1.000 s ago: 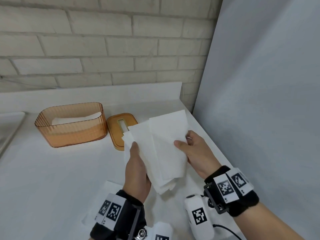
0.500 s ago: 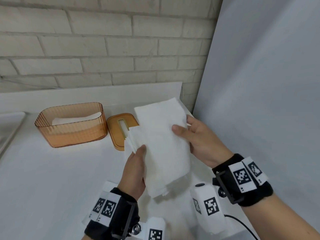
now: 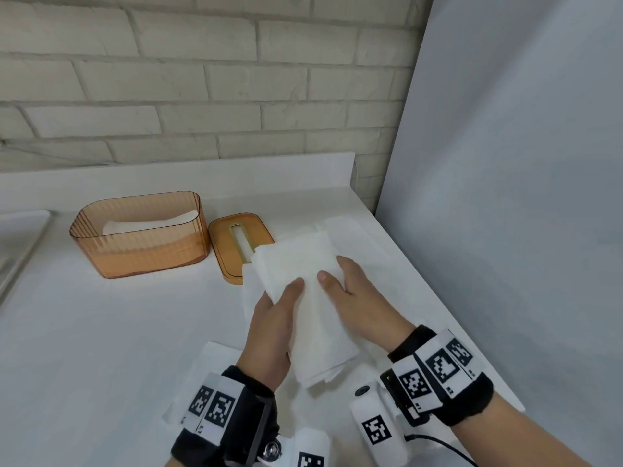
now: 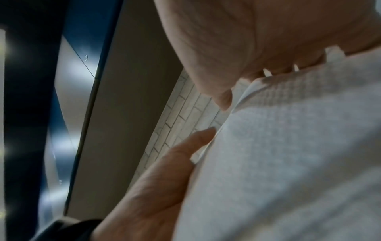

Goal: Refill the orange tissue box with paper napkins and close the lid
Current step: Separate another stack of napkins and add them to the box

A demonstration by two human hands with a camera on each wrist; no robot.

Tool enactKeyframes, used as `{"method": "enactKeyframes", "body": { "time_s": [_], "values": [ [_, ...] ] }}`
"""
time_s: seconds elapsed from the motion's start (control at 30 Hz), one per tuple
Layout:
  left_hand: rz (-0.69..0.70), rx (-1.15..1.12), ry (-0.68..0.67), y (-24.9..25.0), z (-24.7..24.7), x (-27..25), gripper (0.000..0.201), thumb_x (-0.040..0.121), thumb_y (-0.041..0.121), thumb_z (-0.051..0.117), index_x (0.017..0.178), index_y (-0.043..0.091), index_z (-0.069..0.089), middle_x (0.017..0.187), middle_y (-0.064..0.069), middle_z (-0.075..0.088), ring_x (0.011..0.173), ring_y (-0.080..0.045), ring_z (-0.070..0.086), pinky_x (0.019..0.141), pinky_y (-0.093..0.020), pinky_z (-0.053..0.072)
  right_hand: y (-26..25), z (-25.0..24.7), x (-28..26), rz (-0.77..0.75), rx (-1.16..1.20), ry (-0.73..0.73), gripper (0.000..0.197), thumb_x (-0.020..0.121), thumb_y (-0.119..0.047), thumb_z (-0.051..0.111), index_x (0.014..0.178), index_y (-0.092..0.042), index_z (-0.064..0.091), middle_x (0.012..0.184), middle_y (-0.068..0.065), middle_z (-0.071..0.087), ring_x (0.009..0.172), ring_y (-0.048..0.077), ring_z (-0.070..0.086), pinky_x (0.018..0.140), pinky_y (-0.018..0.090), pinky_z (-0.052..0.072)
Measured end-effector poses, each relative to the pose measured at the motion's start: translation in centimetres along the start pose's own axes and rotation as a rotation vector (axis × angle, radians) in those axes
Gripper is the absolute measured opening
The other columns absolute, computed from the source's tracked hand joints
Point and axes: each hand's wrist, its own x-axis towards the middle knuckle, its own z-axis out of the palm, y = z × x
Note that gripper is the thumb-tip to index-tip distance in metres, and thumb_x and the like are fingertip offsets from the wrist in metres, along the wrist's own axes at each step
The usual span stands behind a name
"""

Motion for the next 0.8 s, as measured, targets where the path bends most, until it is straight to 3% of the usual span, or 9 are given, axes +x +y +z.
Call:
{"method": "enactKeyframes", "body": {
  "time_s": [0.1, 0.2, 0.27, 0.33, 0.4, 0.5, 0.7, 0.8],
  "values": [
    [0.007, 0.046, 0.074, 0.5, -0.3, 0.0, 0.026, 0.099, 0.018, 0.047, 0.121, 0.014, 0.06, 0.108, -0.008, 0.072, 0.098, -0.027, 0.068, 0.081, -0.039, 0.054, -0.8, 0.6, -0.4, -0.05, 0.043, -0.085, 0.052, 0.098, -0.037, 0.039, 0.143, -0.015, 0.026, 0.134, -0.004, 0.039, 0.125, 0.011, 0.04, 0.104, 0.023, 0.031],
    [0.047, -0.003, 0.221, 2.5, -3.1, -0.1, 0.026, 0.099, 0.017, 0.047, 0.121, 0.01, 0.057, 0.104, -0.006, 0.07, 0.091, -0.022, 0.066, 0.073, -0.034, 0.051, -1.0, -0.5, 0.1, -0.029, 0.016, 0.049, 0.055, 0.096, -0.032, 0.045, 0.145, -0.015, 0.023, 0.119, 0.0, 0.046, 0.103, 0.013, 0.049, 0.09, 0.021, 0.035],
    [0.099, -0.045, 0.341, 4.1, -6.4, -0.5, 0.026, 0.098, 0.018, 0.048, 0.122, 0.011, 0.056, 0.105, -0.002, 0.069, 0.091, -0.018, 0.065, 0.071, -0.031, 0.049, -0.8, -1.2, 0.2, -0.029, -0.092, 0.078, 0.052, 0.093, -0.027, 0.053, 0.14, -0.016, 0.032, 0.11, 0.0, 0.048, 0.087, 0.013, 0.049, 0.081, 0.022, 0.038],
    [0.142, -0.083, 0.456, 5.2, -10.0, -1.4, 0.026, 0.097, 0.019, 0.05, 0.122, 0.012, 0.056, 0.102, 0.002, 0.068, 0.09, -0.014, 0.064, 0.07, -0.03, 0.047, -0.9, -0.4, -0.4, -0.04, -0.239, -0.071, 0.041, 0.091, -0.024, 0.056, 0.13, -0.016, 0.045, 0.101, -0.002, 0.052, 0.082, 0.012, 0.05, 0.073, 0.02, 0.04],
    [0.152, -0.102, 0.544, 5.4, -12.6, -2.7, 0.023, 0.096, 0.02, 0.052, 0.118, 0.013, 0.057, 0.095, 0.005, 0.068, 0.087, -0.012, 0.063, 0.068, -0.028, 0.046, -1.0, 2.0, -1.3, -0.063, -0.367, -0.267, 0.033, 0.09, -0.025, 0.057, 0.122, -0.015, 0.053, 0.099, -0.001, 0.055, 0.085, 0.013, 0.052, 0.075, 0.021, 0.042],
    [0.132, -0.123, 0.599, 4.8, -14.2, -4.5, 0.018, 0.096, 0.018, 0.052, 0.112, 0.012, 0.057, 0.087, 0.005, 0.066, 0.078, -0.009, 0.063, 0.066, -0.027, 0.046, -1.3, 6.4, -1.9, -0.109, -0.569, -0.413, 0.039, 0.09, -0.032, 0.056, 0.123, -0.012, 0.052, 0.118, 0.006, 0.052, 0.108, 0.022, 0.051, 0.092, 0.032, 0.043],
    [0.092, -0.142, 0.64, 3.1, -15.7, -6.9, 0.01, 0.097, 0.018, 0.052, 0.099, 0.014, 0.061, 0.092, 0.003, 0.066, 0.081, -0.011, 0.061, 0.067, -0.027, 0.044, -2.5, 11.4, -0.2, -0.121, -0.778, -0.372, 0.039, 0.088, -0.032, 0.058, 0.118, -0.007, 0.049, 0.123, 0.009, 0.045, 0.117, 0.029, 0.041, 0.091, 0.039, 0.039],
    [0.074, -0.155, 0.654, 2.9, -16.6, -7.4, 0.013, 0.096, 0.018, 0.052, 0.106, 0.011, 0.059, 0.094, 0.002, 0.065, 0.084, -0.013, 0.06, 0.068, -0.029, 0.044, -3.0, 12.5, 0.3, -0.095, -0.815, -0.385, 0.023, 0.091, -0.025, 0.054, 0.106, -0.007, 0.053, 0.121, 0.01, 0.047, 0.117, 0.03, 0.04, 0.091, 0.039, 0.038]
  ]
}}
